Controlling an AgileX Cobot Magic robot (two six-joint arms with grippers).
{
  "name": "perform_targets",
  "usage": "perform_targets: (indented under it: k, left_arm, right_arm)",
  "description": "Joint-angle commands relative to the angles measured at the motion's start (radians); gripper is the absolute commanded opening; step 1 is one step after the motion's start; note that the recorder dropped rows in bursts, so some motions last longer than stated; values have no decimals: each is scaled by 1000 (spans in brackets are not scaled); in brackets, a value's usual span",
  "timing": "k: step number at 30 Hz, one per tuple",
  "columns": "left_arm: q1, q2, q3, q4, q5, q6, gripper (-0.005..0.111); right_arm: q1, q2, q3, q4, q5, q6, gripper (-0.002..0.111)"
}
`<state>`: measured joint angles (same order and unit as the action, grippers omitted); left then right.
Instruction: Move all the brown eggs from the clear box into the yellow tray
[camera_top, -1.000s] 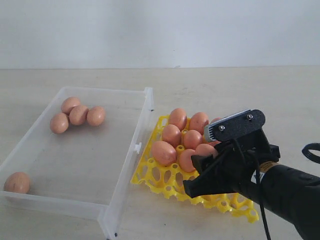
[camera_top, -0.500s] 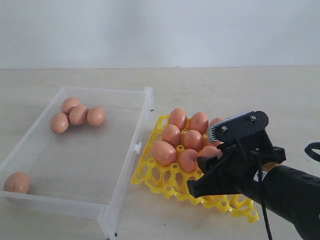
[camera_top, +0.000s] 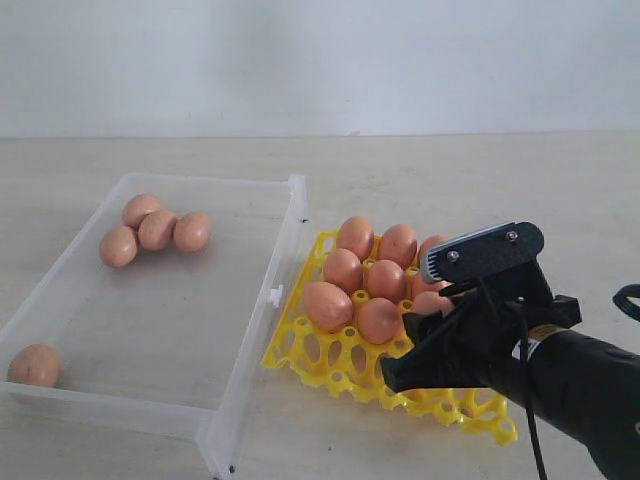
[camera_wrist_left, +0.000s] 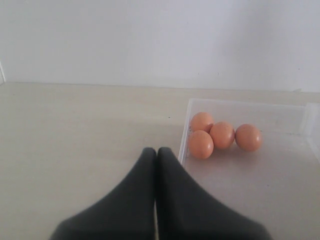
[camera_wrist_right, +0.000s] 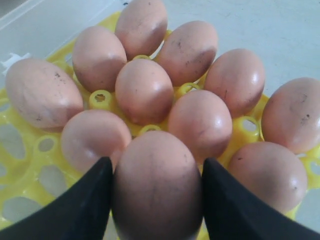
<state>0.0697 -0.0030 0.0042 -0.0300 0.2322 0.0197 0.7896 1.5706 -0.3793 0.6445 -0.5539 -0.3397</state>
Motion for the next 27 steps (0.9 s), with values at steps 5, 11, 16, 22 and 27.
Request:
perform_targets:
  k: [5, 11, 16, 22, 27]
  left_arm:
    - [1, 3, -4, -5, 0, 1, -4]
    - [1, 3, -4, -5, 0, 1, -4]
    - [1, 3, -4, -5, 0, 1, -4]
    - [1, 3, -4, -5, 0, 1, -4]
    - [1, 3, -4, -5, 0, 1, -4]
  right_arm:
    - [-3, -3, -2, -25, 51, -7, 0]
    - [-3, -3, -2, -25, 58, -7, 14]
    - [-3, -3, -2, -25, 45, -4, 37]
    - [-3, -3, -2, -25, 47, 3, 39]
    - [-3, -3, -2, -25, 63, 55, 39]
